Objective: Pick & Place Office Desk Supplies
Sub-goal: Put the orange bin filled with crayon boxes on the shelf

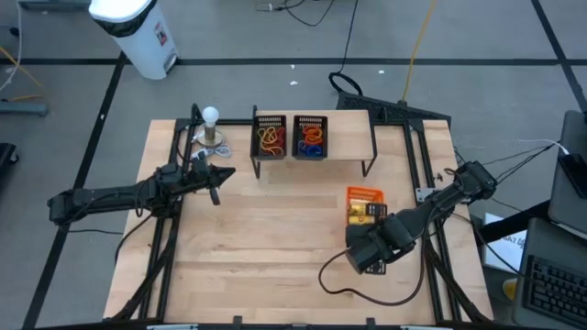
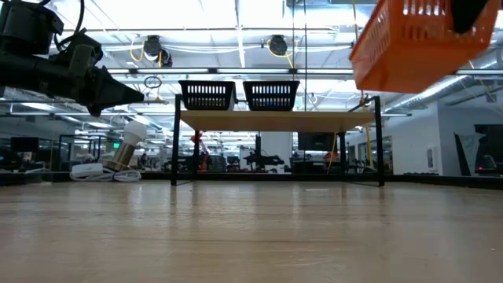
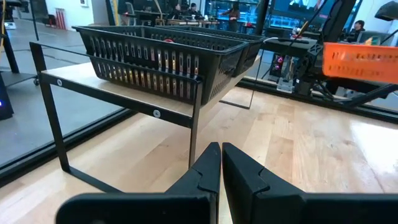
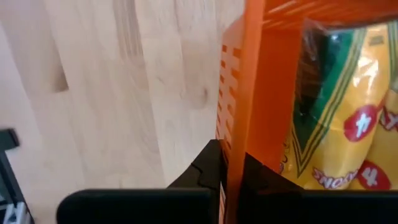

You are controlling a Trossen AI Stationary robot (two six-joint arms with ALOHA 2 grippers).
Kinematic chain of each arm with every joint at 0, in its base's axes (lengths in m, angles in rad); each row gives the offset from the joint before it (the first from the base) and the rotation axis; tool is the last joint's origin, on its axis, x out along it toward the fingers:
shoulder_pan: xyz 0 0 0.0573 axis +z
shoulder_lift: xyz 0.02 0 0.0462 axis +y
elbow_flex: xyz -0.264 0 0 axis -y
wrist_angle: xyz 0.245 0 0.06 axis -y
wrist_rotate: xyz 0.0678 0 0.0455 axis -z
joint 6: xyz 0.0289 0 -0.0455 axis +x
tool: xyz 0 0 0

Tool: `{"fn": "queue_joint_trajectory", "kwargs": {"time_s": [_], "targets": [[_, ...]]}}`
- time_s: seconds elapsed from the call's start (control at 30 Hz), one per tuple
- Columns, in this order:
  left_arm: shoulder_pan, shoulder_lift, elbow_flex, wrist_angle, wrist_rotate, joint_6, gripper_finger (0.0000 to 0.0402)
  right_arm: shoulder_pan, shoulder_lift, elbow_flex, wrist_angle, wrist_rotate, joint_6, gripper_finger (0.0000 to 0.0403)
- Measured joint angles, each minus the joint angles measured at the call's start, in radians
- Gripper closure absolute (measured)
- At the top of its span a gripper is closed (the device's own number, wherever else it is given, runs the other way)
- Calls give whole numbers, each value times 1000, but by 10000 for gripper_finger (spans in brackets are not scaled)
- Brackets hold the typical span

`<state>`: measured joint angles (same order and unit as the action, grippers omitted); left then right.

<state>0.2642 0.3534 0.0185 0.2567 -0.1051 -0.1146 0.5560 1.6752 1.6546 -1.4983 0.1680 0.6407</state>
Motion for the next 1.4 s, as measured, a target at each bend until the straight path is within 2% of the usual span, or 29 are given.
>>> {"fn": "queue_joint_trajectory", "kwargs": {"time_s": [0.27, 0.47, 0.93, 1.4], "targets": [[0, 0, 0, 0, 0, -1, 382, 0, 1, 15, -9, 18, 11, 403], [0, 0, 0, -1, 1, -1, 382, -37, 1, 30, -74, 17, -41, 403], [0, 0, 0, -28, 7, -8, 382, -202, 1, 200, -71, 97, -331, 403], [0, 0, 0, -57, 8, -7, 382, -435, 1, 209, -73, 96, -503, 403]]}}
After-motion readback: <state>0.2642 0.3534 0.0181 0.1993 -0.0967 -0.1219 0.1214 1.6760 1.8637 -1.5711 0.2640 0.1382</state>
